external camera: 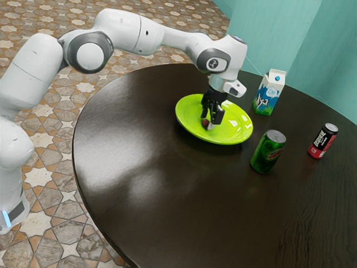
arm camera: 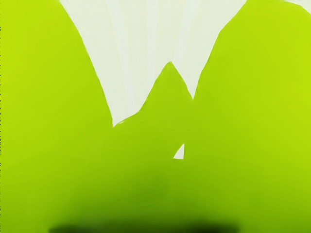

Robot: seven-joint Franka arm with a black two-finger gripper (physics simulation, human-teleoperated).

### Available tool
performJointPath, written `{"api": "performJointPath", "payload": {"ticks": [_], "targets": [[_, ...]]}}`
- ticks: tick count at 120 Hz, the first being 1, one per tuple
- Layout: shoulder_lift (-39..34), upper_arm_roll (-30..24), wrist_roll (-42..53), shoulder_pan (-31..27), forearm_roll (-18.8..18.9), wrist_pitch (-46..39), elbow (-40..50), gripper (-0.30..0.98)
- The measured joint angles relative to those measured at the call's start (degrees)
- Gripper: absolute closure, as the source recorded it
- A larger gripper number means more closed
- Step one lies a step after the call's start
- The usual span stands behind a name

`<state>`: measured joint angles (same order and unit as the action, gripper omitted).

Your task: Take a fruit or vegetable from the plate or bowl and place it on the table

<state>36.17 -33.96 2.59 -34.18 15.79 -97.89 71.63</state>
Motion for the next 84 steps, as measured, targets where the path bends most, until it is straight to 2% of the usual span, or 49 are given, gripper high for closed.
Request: {"api": "performJointPath", "payload": {"ticks": [30,54,68,84], "targets": [[-0.2,0.0,-0.2,0.2,0.7,-0.6,0.0,0.48],[-1.7,-2.0,-0.9,0.7,2.2,0.8,-0.1,0.52],[-3.2,-7.4,-1.9,0.8,4.1,3.8,-0.6,0.53],[-3.7,-16.5,-4.1,1.1,6.3,8.6,-1.0,0.53]]}}
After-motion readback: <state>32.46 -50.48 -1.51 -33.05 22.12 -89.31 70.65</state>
